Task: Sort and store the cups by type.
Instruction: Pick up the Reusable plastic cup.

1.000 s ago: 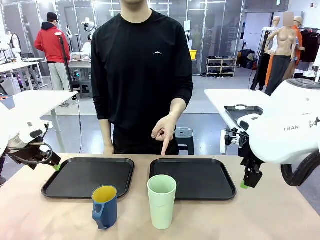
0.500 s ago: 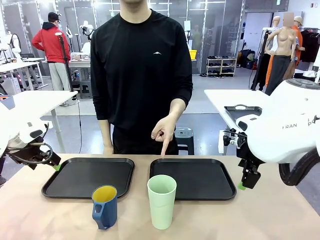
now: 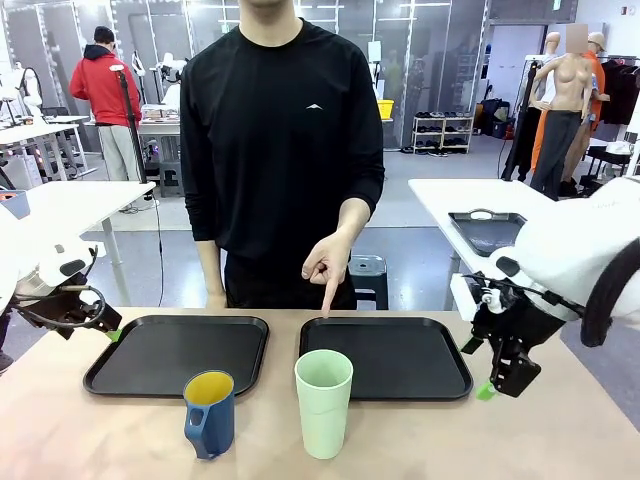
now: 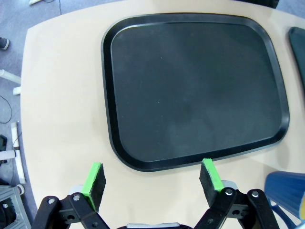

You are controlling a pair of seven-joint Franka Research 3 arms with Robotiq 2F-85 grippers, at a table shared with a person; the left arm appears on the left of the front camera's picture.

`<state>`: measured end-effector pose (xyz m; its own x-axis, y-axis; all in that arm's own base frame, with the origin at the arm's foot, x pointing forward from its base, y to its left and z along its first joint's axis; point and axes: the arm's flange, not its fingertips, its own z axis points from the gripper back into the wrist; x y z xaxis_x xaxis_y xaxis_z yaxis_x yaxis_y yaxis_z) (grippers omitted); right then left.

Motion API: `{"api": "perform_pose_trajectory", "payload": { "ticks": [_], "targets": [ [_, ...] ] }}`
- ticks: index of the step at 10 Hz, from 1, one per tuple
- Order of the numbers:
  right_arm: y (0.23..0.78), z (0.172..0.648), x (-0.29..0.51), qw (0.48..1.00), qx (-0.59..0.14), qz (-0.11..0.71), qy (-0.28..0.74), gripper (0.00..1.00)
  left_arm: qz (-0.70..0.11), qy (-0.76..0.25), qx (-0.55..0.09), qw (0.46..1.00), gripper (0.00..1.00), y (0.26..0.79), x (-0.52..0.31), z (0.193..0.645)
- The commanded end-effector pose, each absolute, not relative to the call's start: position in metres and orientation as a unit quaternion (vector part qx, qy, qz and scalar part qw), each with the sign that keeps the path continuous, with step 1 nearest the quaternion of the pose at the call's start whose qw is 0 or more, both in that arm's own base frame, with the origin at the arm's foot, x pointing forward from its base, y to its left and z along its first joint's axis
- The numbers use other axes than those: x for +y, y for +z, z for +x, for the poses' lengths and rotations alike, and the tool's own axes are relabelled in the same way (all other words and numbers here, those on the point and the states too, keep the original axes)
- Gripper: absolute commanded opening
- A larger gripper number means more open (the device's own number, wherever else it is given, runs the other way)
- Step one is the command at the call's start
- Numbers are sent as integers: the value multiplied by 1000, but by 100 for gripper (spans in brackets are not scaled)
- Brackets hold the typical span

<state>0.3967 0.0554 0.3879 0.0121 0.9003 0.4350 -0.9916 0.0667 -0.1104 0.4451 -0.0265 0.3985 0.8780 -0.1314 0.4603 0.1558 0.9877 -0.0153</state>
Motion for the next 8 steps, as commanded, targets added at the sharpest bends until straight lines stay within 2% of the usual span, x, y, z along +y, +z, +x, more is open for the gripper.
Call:
{"api": "perform_pose_trajectory", "payload": {
  "ticks": [1,4,8],
  "targets": [
    [349,388,47,670,-241,190,676,100,-27,-72,-236,969,100,399,-25,445],
    [319,383,50,602,-339,311,653,100,-27,-72,-236,969,100,399,-25,445],
    [284,387,58,555,-403,393,613,100,-27,-72,-236,969,100,399,-25,445]
  ]
}}
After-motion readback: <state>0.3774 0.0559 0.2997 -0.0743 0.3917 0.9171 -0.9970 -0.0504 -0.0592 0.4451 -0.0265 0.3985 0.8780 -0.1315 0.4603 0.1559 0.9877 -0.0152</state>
